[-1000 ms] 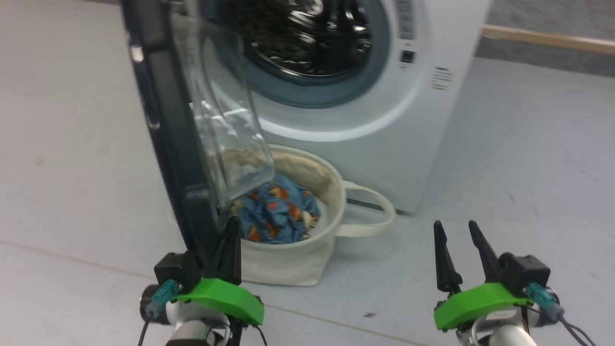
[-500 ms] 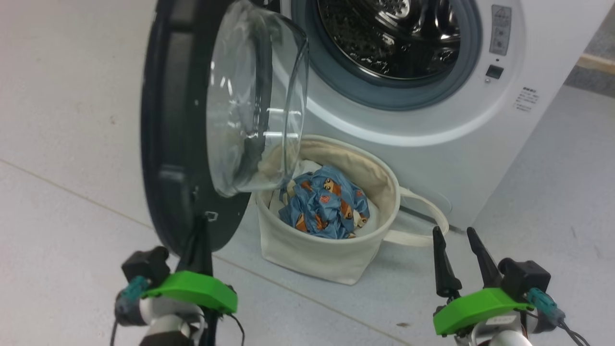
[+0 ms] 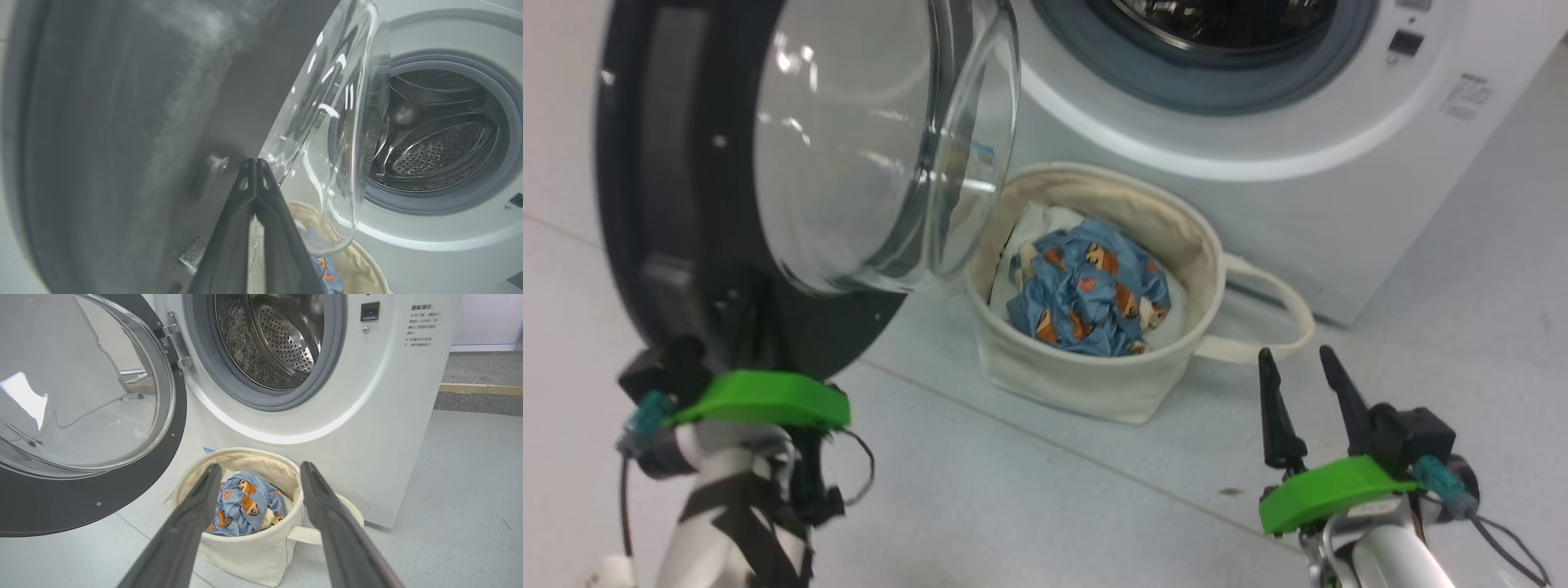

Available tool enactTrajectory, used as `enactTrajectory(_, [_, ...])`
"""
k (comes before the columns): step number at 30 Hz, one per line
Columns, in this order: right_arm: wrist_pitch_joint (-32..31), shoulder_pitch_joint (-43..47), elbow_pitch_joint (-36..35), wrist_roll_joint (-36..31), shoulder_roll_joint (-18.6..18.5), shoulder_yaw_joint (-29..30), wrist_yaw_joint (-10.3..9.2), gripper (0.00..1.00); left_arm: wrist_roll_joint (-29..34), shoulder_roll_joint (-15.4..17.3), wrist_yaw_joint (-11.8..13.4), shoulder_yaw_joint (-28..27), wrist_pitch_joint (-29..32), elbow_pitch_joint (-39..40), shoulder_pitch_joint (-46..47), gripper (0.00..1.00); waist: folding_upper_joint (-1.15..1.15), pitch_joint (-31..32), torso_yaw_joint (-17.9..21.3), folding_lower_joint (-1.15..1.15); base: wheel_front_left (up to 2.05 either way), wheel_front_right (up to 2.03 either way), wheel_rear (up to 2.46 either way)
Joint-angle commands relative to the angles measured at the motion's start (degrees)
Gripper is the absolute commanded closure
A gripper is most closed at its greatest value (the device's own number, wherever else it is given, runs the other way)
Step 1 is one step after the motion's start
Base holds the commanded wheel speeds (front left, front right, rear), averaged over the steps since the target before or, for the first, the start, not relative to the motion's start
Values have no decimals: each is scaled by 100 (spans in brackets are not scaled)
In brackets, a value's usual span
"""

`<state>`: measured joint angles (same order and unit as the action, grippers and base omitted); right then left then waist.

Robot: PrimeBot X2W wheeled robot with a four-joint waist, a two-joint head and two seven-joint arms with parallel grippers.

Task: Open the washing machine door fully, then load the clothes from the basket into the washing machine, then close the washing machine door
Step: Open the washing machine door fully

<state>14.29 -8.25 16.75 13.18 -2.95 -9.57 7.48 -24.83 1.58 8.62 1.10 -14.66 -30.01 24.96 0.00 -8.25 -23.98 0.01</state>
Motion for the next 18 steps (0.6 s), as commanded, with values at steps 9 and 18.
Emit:
enactTrajectory(9, [71, -440, -210, -363, -140, -31, 1, 0, 96, 130, -156, -1315, -34, -226, 926, 100, 0, -770, -312, -1, 0, 0, 0])
enactTrajectory(18, [71, -593, -295, -452, -459, -53, 1, 0, 192, 130, -389, -2032, -34, -768, 1555, 100, 0, -1392, -533, -1, 0, 0, 0])
